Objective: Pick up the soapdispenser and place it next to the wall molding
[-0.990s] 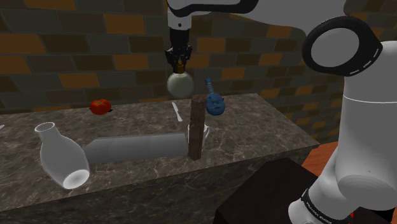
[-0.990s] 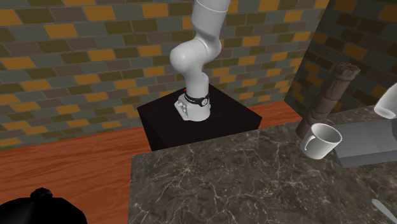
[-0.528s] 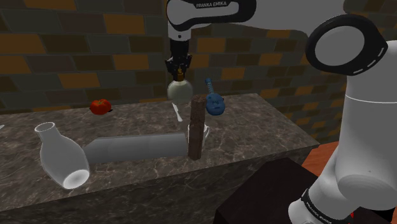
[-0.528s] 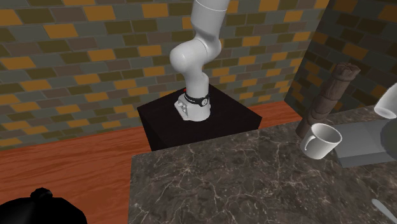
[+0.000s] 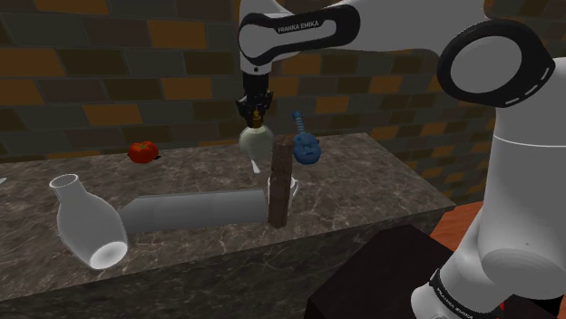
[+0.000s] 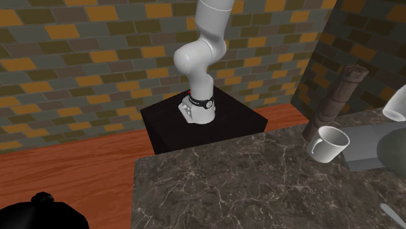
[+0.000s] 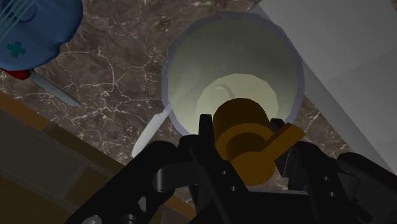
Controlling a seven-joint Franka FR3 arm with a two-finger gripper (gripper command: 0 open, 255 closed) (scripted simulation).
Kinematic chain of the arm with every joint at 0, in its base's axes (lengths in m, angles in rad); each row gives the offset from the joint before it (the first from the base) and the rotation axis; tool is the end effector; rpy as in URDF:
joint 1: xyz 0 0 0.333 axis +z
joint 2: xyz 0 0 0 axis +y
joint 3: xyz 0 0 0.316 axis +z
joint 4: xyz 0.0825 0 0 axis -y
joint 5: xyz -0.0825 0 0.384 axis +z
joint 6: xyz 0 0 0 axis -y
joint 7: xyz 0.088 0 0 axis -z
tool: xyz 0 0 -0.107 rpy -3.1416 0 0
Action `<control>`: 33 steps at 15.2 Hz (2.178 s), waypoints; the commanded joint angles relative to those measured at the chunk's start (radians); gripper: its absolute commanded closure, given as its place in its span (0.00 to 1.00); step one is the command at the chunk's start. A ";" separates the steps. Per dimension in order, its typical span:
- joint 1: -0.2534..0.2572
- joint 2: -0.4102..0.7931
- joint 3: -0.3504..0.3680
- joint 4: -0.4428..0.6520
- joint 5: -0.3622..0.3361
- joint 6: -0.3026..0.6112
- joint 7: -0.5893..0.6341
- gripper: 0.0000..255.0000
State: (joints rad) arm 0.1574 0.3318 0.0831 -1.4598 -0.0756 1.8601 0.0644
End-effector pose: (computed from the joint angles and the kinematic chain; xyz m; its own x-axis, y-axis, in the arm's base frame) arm 0.6526 0.1462 0.5013 0.9792 0.1896 0.0721 0.1869 -0.9815 0.0422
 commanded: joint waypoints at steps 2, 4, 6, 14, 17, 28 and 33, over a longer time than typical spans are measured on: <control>-0.001 0.000 -0.001 -0.038 -0.001 0.040 0.001 1.00; -0.001 0.002 -0.001 -0.062 -0.002 0.066 0.003 1.00; -0.002 0.006 -0.001 -0.084 -0.002 0.091 0.004 1.00; -0.002 0.027 -0.003 -0.162 -0.007 0.189 0.011 1.00; -0.002 0.038 -0.004 -0.186 -0.009 0.225 0.013 1.00; -0.002 0.048 -0.004 -0.204 -0.011 0.254 0.016 0.00; -0.002 0.048 -0.004 -0.205 -0.011 0.254 0.016 0.00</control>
State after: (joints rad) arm 0.1554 0.3801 0.0788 -1.6644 -0.0867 2.1137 0.0800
